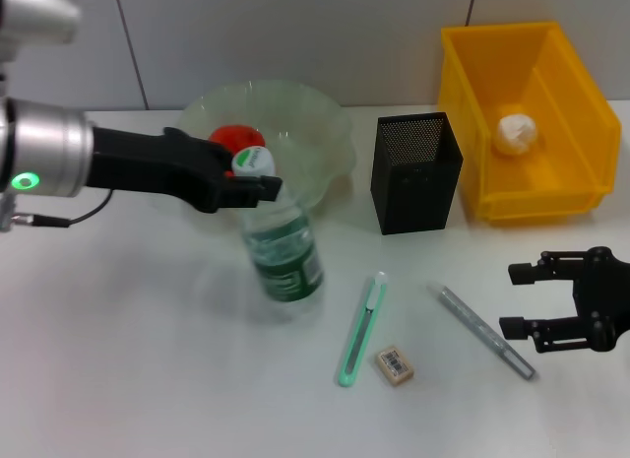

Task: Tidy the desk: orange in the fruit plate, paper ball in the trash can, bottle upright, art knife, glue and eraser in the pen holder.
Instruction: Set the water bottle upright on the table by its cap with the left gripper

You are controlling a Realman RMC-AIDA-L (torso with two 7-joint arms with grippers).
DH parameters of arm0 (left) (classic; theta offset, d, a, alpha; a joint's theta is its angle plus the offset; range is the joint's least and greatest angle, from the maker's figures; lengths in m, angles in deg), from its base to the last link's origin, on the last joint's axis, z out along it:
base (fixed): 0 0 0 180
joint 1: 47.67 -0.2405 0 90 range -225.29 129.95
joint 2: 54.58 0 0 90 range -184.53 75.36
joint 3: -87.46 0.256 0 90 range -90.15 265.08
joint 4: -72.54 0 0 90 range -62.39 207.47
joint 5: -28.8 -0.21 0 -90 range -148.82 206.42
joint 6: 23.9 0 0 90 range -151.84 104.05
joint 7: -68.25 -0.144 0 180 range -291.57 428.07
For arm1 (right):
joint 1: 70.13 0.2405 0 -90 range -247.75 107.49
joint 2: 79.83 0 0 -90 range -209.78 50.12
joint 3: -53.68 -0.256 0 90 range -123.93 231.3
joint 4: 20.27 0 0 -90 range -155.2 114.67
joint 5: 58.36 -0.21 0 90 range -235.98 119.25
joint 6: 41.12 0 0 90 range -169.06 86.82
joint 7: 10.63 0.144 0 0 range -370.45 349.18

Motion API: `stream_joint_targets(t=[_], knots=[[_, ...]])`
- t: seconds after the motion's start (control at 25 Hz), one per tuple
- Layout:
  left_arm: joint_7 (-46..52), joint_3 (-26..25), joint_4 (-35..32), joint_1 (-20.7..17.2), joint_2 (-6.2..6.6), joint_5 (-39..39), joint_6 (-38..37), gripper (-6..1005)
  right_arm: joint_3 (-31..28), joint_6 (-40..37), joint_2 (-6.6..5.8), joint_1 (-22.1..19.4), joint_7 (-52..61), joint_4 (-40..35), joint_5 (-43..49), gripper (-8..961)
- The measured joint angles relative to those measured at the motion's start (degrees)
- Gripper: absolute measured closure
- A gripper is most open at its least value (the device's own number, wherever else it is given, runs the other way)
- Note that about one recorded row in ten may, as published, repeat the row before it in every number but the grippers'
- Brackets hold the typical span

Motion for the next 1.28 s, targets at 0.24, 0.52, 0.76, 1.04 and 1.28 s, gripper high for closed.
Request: stream_joint_targets(t=[0.24,0.52,0.76,1.04,1.28], knots=[[-4.1,-2.2,-0.5,-3.4,0.07,3.7,-0.5,555,-1.0,0.3,0.92,-0.1,-0.8,-0.1,-0.2,192],[-8.1,-4.1,-0.6,-6.3,-0.03,5.1,0.0,555,-1.0,0.3,1.62,0.0,-1.3,-0.1,-0.6,193],[-10.9,-5.2,-0.1,-7.8,-0.16,7.2,1.8,556,-2.1,0.4,2.63,-0.4,-2.7,-0.1,-1.2,193],[-13.4,-5.3,-0.1,-9.3,-0.27,8.6,6.4,555,-2.5,0.5,3.03,-0.7,-2.9,0.3,-1.2,194],[-14.6,-5.1,2.0,-9.7,-0.33,8.7,10.5,555,-2.5,0.5,3.3,-1.1,-3.1,0.3,-1.2,195]])
